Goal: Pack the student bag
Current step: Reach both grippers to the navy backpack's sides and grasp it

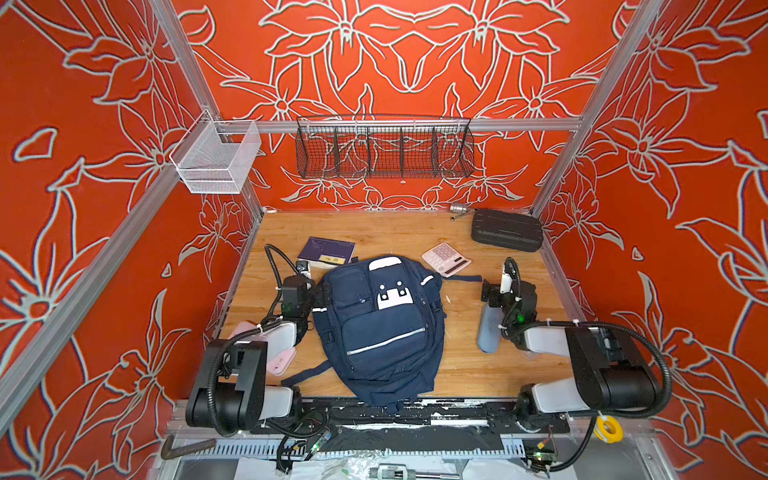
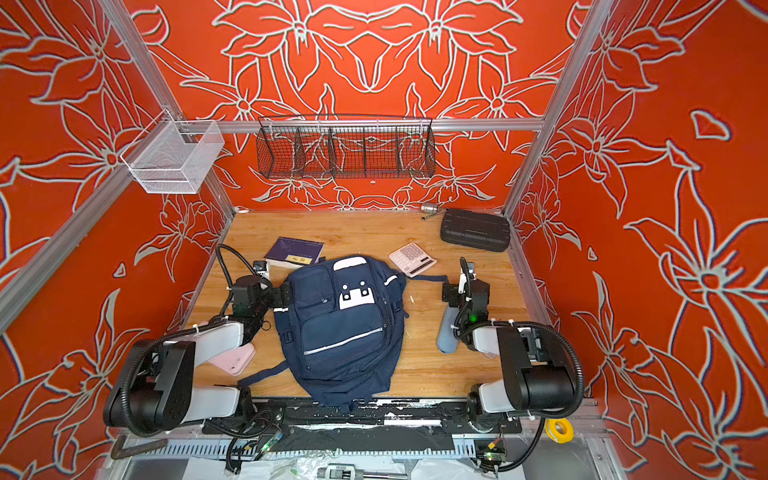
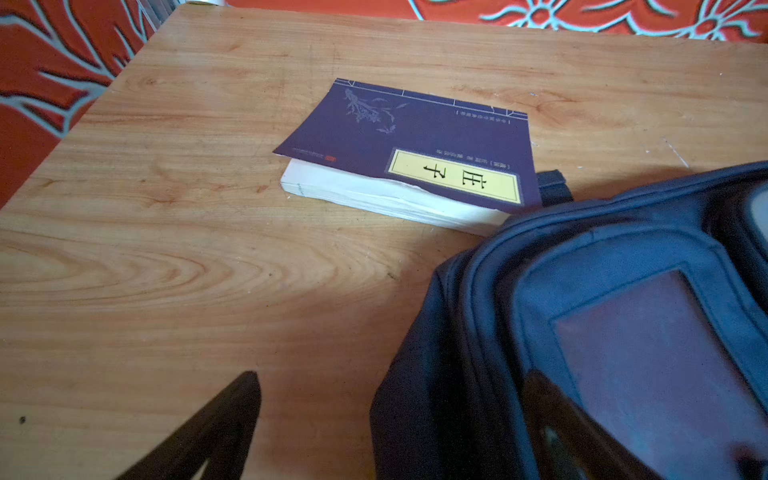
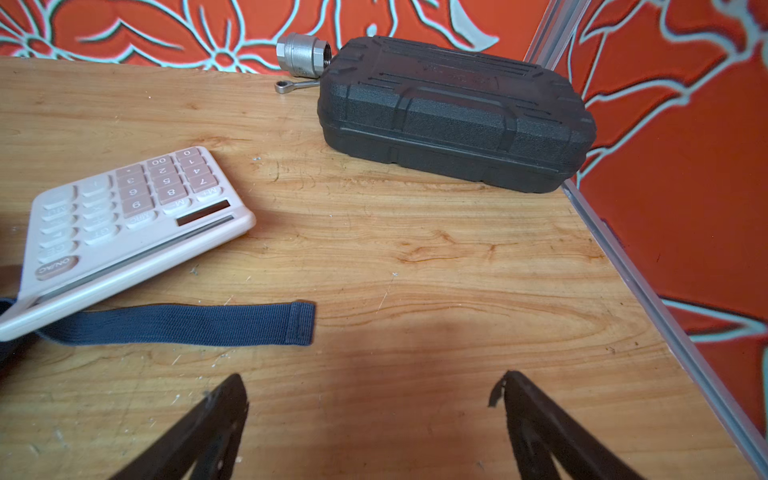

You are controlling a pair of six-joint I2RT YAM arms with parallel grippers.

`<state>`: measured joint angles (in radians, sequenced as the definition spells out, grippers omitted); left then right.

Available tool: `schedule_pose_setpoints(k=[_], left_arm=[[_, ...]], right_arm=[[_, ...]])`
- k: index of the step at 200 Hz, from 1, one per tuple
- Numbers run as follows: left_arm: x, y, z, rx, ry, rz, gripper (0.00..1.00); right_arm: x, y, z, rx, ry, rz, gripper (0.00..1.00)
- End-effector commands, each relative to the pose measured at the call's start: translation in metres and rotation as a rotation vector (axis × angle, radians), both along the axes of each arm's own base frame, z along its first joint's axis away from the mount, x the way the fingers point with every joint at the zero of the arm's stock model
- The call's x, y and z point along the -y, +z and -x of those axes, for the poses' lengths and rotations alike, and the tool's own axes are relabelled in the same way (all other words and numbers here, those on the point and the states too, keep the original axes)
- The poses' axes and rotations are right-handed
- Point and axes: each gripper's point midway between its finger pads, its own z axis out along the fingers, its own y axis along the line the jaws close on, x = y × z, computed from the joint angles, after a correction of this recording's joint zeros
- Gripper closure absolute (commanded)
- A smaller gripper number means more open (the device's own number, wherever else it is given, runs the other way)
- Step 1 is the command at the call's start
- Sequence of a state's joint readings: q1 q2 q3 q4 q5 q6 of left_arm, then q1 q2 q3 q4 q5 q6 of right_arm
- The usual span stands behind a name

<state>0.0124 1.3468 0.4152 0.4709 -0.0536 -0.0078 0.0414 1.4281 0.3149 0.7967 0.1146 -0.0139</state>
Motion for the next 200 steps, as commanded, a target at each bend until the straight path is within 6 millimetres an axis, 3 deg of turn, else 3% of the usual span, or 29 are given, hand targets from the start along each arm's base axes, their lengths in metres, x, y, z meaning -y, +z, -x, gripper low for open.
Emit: schedule_pose_setpoints(k=[1,200], left_arm=[[0.0005,0.0018,-0.0016,0.007,-0.002,0.008,0.03],[-0.0003,0.0021,-0.0008,0.012,0.012,-0.006,0.03]], right_arm=[[-0.0010,0.0081,-0.0029,0.023,-0.004,-0.008,0.03],[-0.0006,0.0088,-0.0029,0.025,-0.005,-0.008,0.05]])
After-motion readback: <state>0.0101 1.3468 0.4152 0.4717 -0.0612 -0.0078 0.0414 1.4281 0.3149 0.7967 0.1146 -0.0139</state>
